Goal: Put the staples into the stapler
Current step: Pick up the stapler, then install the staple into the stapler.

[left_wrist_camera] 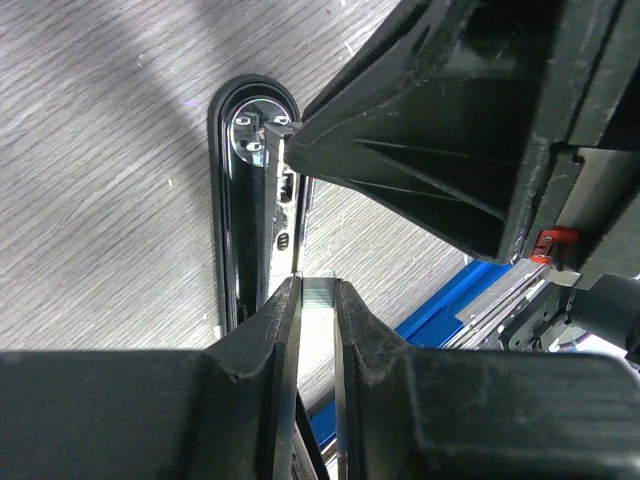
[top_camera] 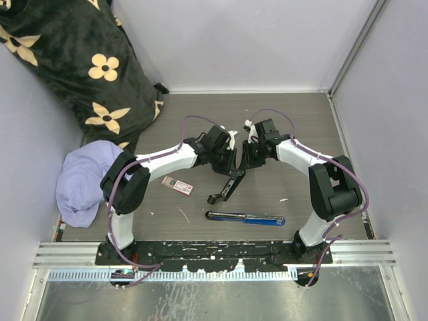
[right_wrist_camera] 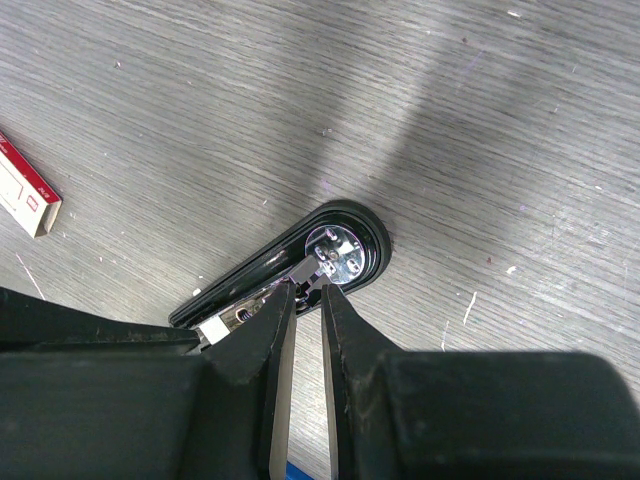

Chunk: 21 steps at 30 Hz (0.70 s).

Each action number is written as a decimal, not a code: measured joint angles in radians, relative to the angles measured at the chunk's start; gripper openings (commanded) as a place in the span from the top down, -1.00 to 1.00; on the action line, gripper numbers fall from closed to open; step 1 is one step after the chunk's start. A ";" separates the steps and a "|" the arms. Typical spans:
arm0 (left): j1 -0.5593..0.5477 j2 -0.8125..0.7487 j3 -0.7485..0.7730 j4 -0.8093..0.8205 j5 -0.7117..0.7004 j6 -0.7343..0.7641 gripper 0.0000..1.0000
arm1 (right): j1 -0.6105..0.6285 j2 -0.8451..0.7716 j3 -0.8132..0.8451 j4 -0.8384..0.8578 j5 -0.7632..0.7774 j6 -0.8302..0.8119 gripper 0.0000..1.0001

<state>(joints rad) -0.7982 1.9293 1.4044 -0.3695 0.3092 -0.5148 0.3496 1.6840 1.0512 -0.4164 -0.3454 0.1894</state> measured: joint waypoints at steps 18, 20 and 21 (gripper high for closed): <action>-0.014 0.000 0.002 -0.002 -0.026 0.052 0.67 | 0.000 0.000 0.000 0.000 0.000 0.000 0.60; -0.014 0.000 0.002 -0.002 -0.026 0.058 0.67 | 0.000 0.000 0.000 0.000 0.000 0.000 0.60; -0.014 0.000 0.002 -0.001 -0.026 0.059 0.67 | 0.000 0.000 0.000 0.000 0.000 0.000 0.60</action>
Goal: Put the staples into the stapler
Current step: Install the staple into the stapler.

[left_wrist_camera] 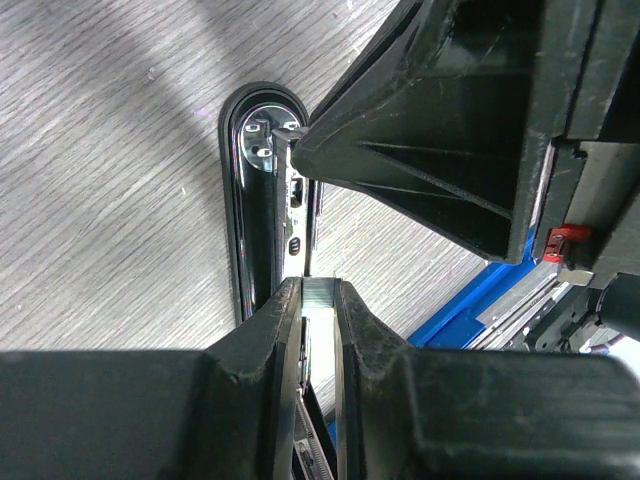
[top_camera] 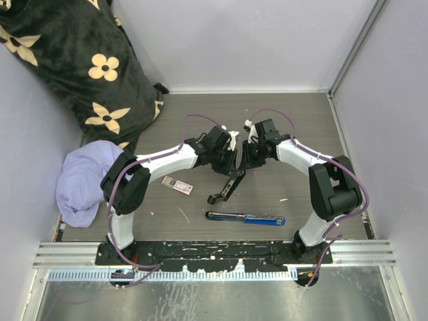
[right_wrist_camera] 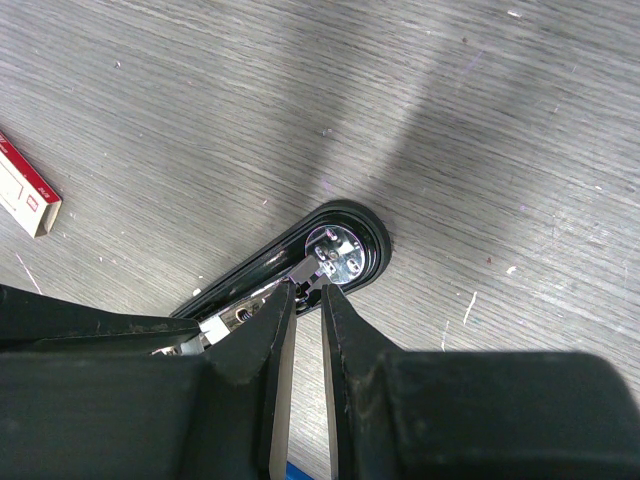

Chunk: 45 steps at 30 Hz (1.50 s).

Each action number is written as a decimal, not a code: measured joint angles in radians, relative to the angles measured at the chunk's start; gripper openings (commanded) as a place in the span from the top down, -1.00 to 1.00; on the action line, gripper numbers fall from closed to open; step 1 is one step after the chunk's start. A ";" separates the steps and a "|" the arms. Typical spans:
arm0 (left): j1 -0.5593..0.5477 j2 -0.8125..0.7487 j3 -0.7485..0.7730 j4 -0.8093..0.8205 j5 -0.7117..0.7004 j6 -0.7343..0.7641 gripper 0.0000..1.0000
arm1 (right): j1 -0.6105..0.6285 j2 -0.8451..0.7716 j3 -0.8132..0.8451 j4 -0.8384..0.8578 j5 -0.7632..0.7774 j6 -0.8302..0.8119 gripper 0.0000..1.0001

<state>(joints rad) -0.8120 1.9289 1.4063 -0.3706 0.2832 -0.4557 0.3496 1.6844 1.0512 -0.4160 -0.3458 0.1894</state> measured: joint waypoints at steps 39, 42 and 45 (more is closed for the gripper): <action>0.000 0.046 0.024 0.021 0.008 0.038 0.65 | 0.000 0.004 0.005 -0.006 -0.001 -0.001 0.60; 0.000 0.046 0.026 0.019 0.006 0.045 0.64 | 0.000 0.004 0.005 -0.006 -0.001 -0.001 0.60; -0.002 0.048 0.031 0.014 0.000 0.052 0.64 | 0.000 0.004 0.005 -0.006 -0.001 -0.001 0.60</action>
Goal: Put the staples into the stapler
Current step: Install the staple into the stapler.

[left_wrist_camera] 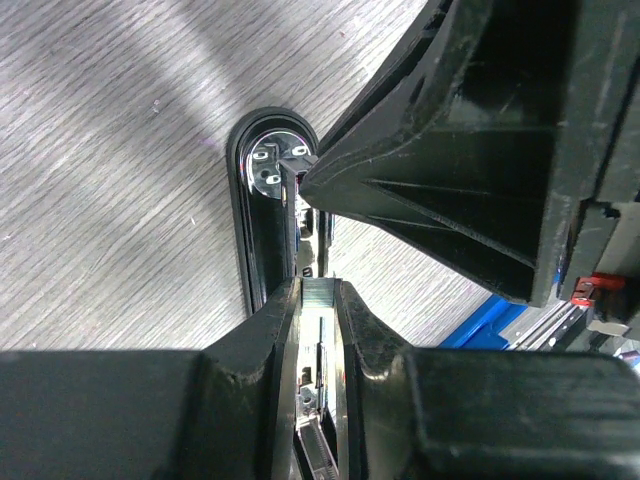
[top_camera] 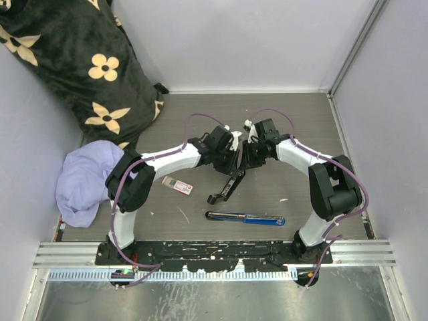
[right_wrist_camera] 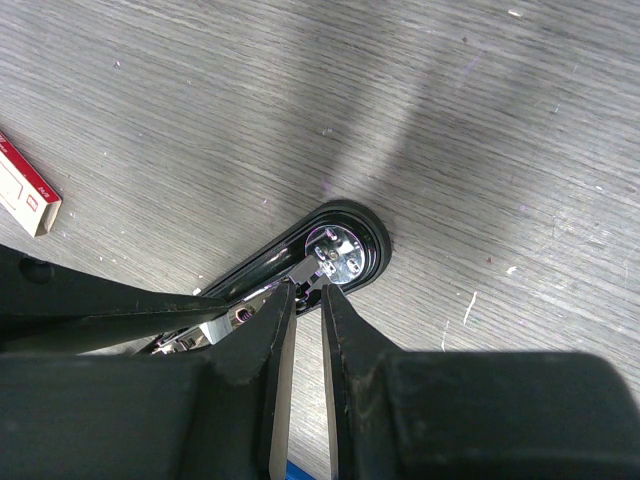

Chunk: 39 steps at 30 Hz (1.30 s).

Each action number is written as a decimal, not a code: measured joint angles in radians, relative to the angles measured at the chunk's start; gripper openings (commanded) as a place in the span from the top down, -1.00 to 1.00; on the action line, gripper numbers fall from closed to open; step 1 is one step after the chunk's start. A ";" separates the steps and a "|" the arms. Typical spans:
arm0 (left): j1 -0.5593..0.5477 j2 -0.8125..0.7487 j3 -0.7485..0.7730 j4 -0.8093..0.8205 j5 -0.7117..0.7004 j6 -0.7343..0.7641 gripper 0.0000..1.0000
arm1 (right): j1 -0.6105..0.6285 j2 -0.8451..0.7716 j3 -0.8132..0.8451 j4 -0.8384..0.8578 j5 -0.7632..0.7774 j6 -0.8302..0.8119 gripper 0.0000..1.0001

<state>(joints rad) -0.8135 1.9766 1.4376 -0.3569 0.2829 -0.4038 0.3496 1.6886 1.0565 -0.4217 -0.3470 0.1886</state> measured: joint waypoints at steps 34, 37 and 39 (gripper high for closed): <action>-0.051 0.009 0.047 -0.067 -0.130 0.057 0.65 | 0.000 0.000 0.000 0.000 -0.002 -0.002 0.60; -0.051 0.009 0.047 -0.068 -0.132 0.058 0.65 | 0.000 0.000 0.000 0.000 -0.002 -0.002 0.60; -0.051 0.009 0.047 -0.068 -0.133 0.058 0.65 | 0.000 0.000 0.000 0.000 -0.002 -0.002 0.60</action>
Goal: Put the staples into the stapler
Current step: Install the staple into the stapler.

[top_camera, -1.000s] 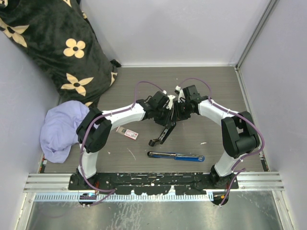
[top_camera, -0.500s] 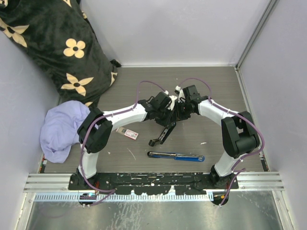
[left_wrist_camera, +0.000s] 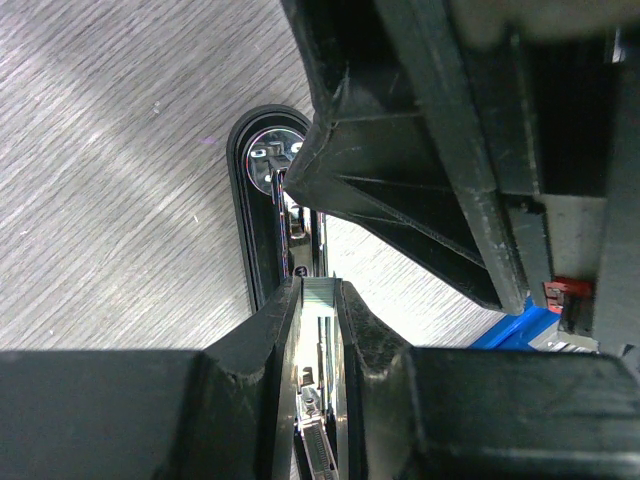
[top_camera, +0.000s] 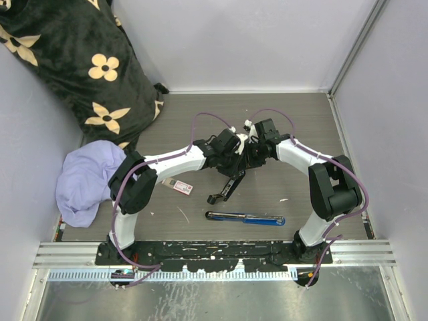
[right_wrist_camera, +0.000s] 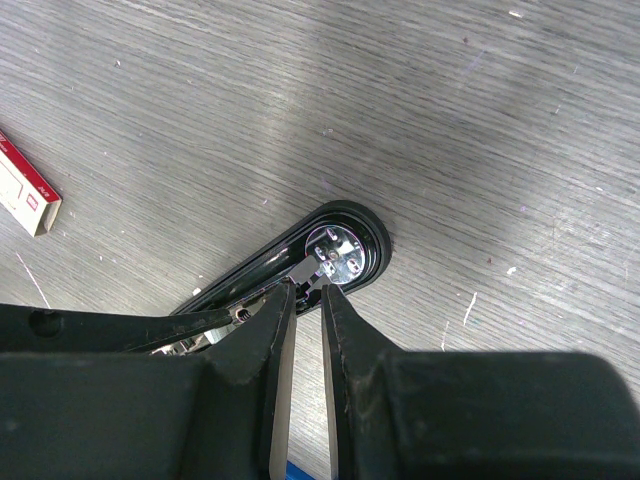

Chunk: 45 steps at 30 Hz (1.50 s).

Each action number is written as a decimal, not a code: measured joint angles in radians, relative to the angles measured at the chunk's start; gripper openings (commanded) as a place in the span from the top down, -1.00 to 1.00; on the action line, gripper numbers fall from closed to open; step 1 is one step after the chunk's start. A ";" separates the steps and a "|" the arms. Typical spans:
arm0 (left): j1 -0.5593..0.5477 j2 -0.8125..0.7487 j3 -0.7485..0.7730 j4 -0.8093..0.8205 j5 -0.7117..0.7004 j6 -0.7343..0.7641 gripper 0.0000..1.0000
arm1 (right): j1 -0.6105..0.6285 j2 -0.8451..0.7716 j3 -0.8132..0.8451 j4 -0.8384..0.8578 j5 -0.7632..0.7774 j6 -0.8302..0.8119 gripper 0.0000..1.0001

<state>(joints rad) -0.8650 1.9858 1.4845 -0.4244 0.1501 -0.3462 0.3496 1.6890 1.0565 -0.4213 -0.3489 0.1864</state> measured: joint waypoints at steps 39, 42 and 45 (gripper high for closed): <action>-0.007 0.000 0.003 -0.008 -0.024 -0.001 0.65 | 0.000 0.000 0.000 0.001 -0.001 0.000 0.60; -0.009 0.000 0.004 -0.008 -0.031 0.000 0.65 | 0.000 0.000 0.000 0.001 -0.001 0.000 0.60; -0.013 0.000 0.008 -0.015 -0.043 0.001 0.65 | 0.000 0.000 0.000 0.001 -0.002 0.000 0.60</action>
<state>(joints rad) -0.8776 1.9858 1.4921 -0.4397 0.1066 -0.3450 0.3496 1.6890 1.0565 -0.4206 -0.3504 0.1860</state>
